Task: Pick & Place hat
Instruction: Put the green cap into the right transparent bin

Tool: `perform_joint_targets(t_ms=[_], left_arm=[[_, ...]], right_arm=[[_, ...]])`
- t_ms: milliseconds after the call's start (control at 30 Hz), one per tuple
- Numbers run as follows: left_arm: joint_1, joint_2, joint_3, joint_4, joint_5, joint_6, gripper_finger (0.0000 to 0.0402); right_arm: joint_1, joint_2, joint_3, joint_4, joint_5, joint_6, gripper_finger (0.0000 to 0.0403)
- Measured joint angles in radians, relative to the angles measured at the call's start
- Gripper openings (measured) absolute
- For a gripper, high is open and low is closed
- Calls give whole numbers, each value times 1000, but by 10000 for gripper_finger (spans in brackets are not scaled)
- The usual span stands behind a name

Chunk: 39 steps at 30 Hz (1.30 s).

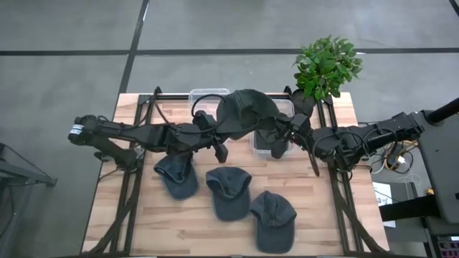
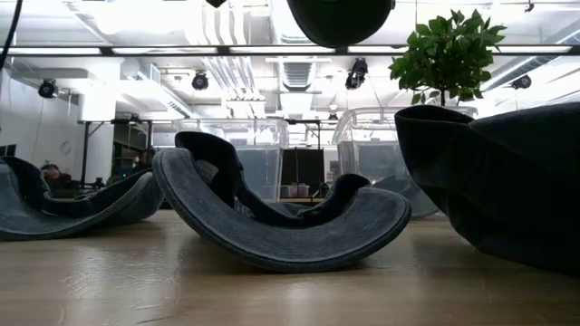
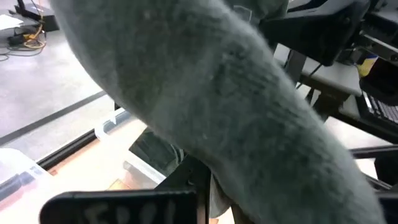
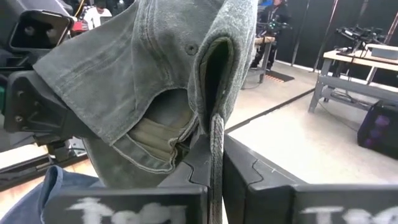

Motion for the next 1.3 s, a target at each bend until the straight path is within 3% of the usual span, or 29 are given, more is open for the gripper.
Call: perform_joint_targets(t_ms=[533,1300], left_arm=[[9,-9,0,-25,-23,108,33],[36,-9,-3,-34,-73,62,33]], right_arm=[[0,0,-3,-1,-1,21,9],[-1,0,-3,-1,0,21,8]])
